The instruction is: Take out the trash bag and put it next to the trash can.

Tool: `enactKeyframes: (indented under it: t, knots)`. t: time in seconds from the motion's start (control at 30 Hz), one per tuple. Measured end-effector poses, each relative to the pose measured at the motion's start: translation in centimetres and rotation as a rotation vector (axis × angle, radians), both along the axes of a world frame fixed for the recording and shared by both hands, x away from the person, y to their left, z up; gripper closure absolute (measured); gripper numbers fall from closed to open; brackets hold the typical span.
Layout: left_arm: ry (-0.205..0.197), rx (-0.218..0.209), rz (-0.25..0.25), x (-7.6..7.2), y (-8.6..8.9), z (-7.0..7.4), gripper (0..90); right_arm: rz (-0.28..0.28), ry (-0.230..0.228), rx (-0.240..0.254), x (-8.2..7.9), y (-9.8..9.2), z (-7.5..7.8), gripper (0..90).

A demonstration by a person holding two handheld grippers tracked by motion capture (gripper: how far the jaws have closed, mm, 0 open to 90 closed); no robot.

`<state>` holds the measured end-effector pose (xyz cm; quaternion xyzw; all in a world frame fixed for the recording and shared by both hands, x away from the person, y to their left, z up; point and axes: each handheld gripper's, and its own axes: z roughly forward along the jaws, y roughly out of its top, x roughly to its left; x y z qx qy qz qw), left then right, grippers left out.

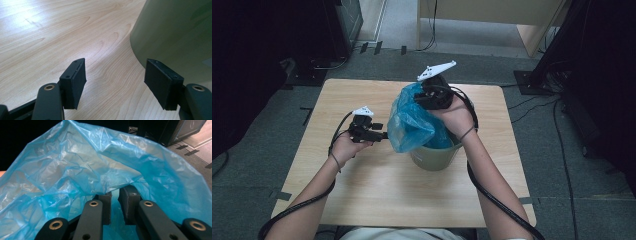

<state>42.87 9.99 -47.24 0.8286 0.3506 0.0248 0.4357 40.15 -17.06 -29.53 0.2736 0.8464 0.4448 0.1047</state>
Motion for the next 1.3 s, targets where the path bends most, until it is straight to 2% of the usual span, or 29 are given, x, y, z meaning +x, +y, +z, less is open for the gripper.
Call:
enactKeyframes:
  t: [0.13, 0.5, 0.67, 0.83, 0.9, 1.1, 1.3]
  knots:
    - [0.0, -0.002, 0.006, -0.1, 0.2, 0.0, 33.0, 0.0, 0.014, 0.004, 0.6, 0.6, -0.4, 79.5]
    - [-0.003, -0.008, 0.022, -0.4, 0.9, 0.2, 33.1, 0.033, 0.019, -0.048, 1.7, 3.2, -0.9, 73.1]
    - [-0.005, -0.009, 0.027, -0.5, 1.2, 0.2, 33.1, 0.044, 0.034, -0.088, 2.1, 4.5, -1.7, 68.9]
    - [-0.001, -0.019, 0.035, -0.5, 1.3, 0.2, 32.8, 0.055, 0.058, -0.147, 2.5, 5.6, -2.6, 57.9]
    - [0.007, -0.033, 0.042, -0.4, 1.4, 0.2, 31.6, 0.058, 0.049, -0.176, 2.5, 5.9, -2.9, 54.8]
    - [0.004, -0.032, 0.04, -0.4, 1.3, 0.2, 31.5, 0.059, 0.058, -0.212, 2.7, 6.3, -3.5, 48.0]
    - [-0.002, -0.04, 0.039, -0.4, 1.2, 0.3, 31.4, 0.067, 0.064, -0.24, 2.8, 6.7, -3.8, 45.9]
